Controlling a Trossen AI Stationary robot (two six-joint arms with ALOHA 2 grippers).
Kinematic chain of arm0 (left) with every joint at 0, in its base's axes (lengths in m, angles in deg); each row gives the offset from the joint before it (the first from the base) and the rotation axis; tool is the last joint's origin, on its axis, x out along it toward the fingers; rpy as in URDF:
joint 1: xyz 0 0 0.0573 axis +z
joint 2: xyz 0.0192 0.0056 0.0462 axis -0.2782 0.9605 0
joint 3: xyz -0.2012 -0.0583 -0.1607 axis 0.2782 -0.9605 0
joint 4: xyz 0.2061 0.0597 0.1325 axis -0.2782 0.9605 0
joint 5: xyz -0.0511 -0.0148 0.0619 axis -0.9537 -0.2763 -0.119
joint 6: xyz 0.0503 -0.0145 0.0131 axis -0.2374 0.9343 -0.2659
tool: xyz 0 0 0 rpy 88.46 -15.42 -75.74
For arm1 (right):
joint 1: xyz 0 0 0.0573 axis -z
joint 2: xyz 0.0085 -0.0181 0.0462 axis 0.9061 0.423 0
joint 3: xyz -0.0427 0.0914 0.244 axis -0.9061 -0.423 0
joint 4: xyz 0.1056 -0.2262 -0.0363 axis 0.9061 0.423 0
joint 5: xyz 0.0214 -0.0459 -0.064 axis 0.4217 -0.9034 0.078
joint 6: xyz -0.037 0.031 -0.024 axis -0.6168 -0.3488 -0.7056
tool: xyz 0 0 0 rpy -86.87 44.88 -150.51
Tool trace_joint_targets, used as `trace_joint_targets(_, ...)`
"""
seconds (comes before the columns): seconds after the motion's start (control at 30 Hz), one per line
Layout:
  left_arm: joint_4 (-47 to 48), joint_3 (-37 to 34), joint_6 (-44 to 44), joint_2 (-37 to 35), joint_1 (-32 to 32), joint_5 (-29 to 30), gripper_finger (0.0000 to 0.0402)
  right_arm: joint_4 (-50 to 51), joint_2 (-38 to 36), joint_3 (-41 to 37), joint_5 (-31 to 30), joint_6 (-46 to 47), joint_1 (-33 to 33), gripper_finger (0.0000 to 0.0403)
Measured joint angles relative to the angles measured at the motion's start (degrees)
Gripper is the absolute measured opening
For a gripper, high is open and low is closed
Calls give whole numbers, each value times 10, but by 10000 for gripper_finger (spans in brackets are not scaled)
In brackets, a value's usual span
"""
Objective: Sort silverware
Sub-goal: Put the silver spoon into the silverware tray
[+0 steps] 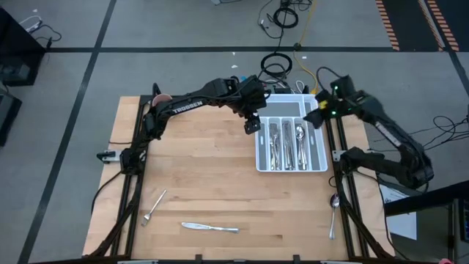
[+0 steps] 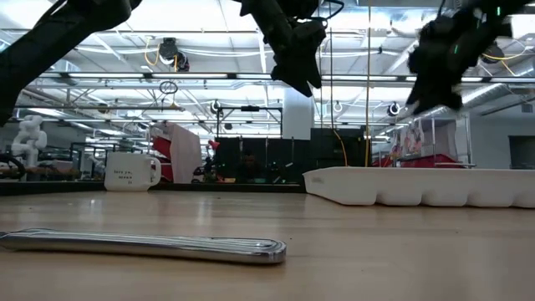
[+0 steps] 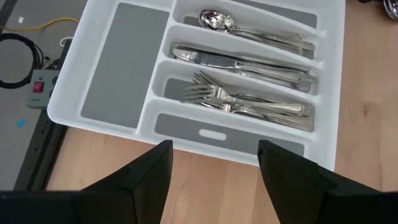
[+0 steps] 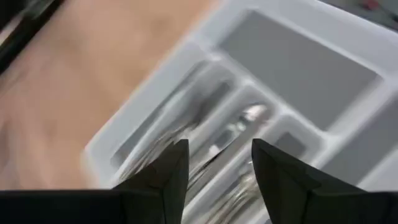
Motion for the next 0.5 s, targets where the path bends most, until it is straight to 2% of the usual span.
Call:
trace_joint_targets(0.1,0,0,0,0,-2,0,242,166,-4,102,6,-112,-44,162)
trace_joint_targets(0.2,0,0,0,0,-4,0,242,319,11,177,-86,-179,-122,161)
trace_joint_targets(0.3,2,0,0,0,-7,0,242,436,32,211,-183,-204,-197,160)
trace_joint_targets(0.37,3,0,0,0,-8,0,242,436,33,210,-200,-203,-234,160)
trace_joint_targets(0.43,7,0,1,0,-10,0,242,437,24,200,-174,-215,-266,160)
trace_joint_targets(0.5,11,0,1,0,-12,0,242,438,22,183,-185,-220,-294,160)
